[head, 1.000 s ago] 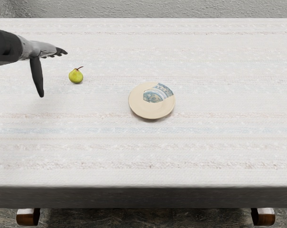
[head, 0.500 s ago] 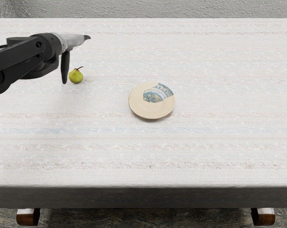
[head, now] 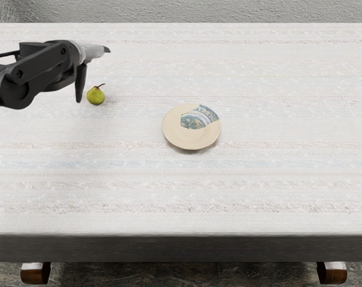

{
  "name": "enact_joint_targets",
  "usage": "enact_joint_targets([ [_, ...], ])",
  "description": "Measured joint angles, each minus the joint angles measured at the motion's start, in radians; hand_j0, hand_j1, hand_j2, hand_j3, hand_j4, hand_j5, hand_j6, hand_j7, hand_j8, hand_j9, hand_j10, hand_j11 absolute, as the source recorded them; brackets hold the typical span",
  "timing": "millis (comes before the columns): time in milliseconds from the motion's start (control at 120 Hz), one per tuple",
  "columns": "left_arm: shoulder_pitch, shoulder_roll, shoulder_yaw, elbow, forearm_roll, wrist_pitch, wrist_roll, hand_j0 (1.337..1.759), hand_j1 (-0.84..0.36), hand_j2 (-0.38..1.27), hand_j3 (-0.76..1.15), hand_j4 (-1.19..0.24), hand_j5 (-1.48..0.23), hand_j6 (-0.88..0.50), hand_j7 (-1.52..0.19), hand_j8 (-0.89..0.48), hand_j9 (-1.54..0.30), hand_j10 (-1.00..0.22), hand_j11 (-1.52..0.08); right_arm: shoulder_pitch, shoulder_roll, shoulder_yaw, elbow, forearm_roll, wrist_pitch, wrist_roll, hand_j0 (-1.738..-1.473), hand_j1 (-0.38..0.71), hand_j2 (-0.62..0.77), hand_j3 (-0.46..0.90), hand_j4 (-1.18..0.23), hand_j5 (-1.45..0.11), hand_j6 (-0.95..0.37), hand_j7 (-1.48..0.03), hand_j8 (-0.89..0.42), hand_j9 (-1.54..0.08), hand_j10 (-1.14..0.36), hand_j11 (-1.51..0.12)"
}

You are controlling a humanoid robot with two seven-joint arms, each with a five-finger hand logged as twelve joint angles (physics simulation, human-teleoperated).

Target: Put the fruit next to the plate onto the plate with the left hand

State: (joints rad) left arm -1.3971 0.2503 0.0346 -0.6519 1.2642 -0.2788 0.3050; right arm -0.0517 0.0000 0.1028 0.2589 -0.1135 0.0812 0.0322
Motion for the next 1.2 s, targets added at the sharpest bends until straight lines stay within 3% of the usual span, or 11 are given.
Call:
enact_joint_targets([
  [492,0.013,-0.042,0.052,0.06,-0.063,-0.019,-0.023,1.658,0.15,0.03,0.0,-0.17,-0.22,-0.17,-0.22,-0.17,-0.22,-0.17,-0.22,0.0,0.0,0.0,0.002,0.0,0.0,0.0,-1.658,-0.31,-0.01,0.0,-0.03,-0.04,-0.03,-0.04,-0.03,-0.04,-0.03,-0.04],
  [783,0.015,-0.107,0.066,0.19,-0.069,-0.007,-0.067,1.658,0.14,0.04,0.0,-0.18,-0.23,-0.18,-0.23,-0.18,-0.23,-0.18,-0.23,-0.001,0.0,0.0,0.006,0.0,0.0,0.0,-1.658,-0.31,-0.01,0.0,-0.03,-0.04,-0.03,-0.04,-0.03,-0.04,-0.03,-0.04],
  [1200,0.074,-0.134,0.119,0.244,-0.082,0.008,-0.076,1.658,0.14,0.03,0.0,-0.17,-0.22,-0.17,-0.22,-0.17,-0.22,-0.17,-0.22,-0.002,0.0,0.0,0.006,0.0,0.0,0.0,-1.658,-0.31,-0.01,0.0,-0.03,-0.04,-0.03,-0.04,-0.03,-0.04,-0.03,-0.04],
])
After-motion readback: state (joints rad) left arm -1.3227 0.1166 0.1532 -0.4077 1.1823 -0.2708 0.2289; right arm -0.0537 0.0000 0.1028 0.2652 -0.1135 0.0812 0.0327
